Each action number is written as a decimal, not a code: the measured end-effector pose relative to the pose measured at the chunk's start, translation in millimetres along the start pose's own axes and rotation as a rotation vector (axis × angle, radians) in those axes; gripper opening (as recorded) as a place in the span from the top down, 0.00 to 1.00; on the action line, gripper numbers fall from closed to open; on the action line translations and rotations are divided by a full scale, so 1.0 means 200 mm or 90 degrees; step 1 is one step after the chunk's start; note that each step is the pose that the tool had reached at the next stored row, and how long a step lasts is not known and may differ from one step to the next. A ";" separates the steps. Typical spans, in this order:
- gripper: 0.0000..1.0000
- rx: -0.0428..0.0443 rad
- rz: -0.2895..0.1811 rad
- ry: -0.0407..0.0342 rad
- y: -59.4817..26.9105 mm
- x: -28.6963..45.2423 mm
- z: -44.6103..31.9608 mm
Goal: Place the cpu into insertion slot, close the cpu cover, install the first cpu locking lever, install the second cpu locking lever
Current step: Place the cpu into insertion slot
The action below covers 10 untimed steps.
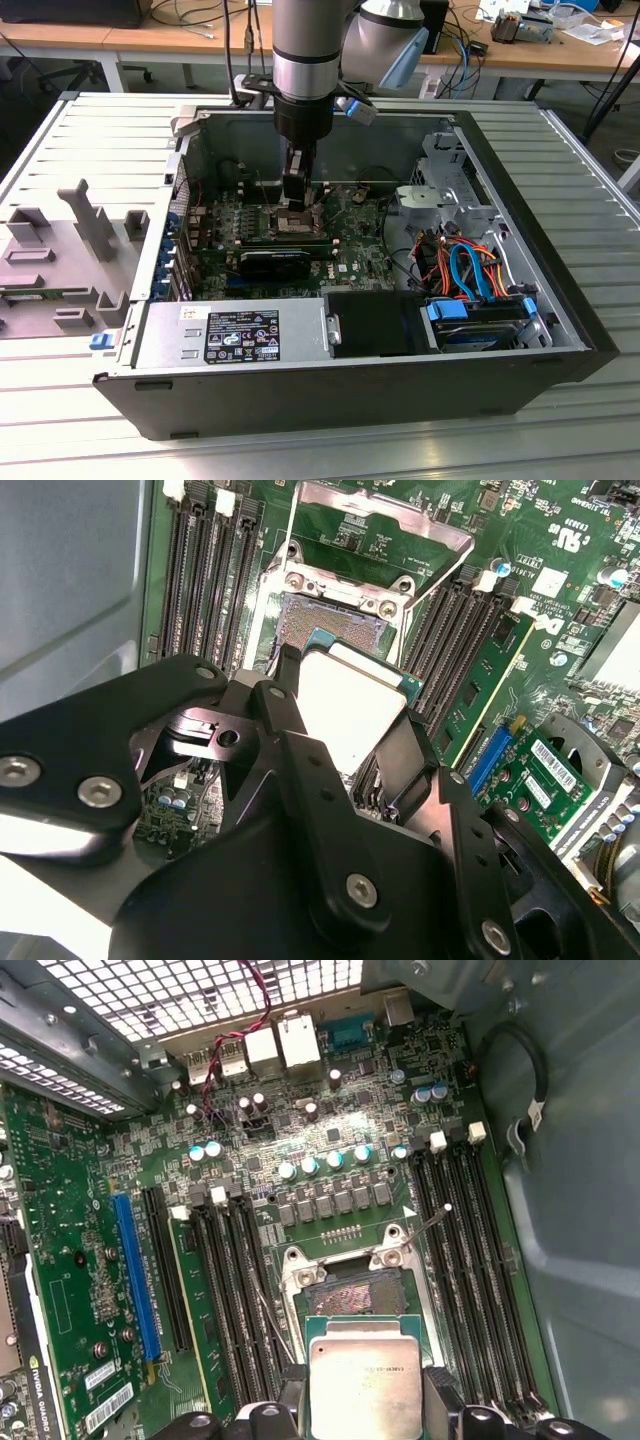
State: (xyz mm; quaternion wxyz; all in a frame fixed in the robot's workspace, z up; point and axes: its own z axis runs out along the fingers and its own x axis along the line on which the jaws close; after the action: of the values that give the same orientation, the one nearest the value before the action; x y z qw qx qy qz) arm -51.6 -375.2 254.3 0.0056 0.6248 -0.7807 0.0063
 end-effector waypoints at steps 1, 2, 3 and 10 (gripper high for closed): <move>0.46 0.0000 -0.001 0.0000 0.000 0.000 0.000; 0.46 0.0000 -0.001 0.0000 0.000 0.000 0.000; 0.46 0.0000 -0.002 0.0000 0.000 0.000 0.000; 0.46 0.0001 -0.007 0.0000 0.000 0.000 0.000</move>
State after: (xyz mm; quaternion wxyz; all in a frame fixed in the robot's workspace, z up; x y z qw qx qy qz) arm -51.6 -375.2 254.3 0.0056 0.6291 -0.7773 0.0064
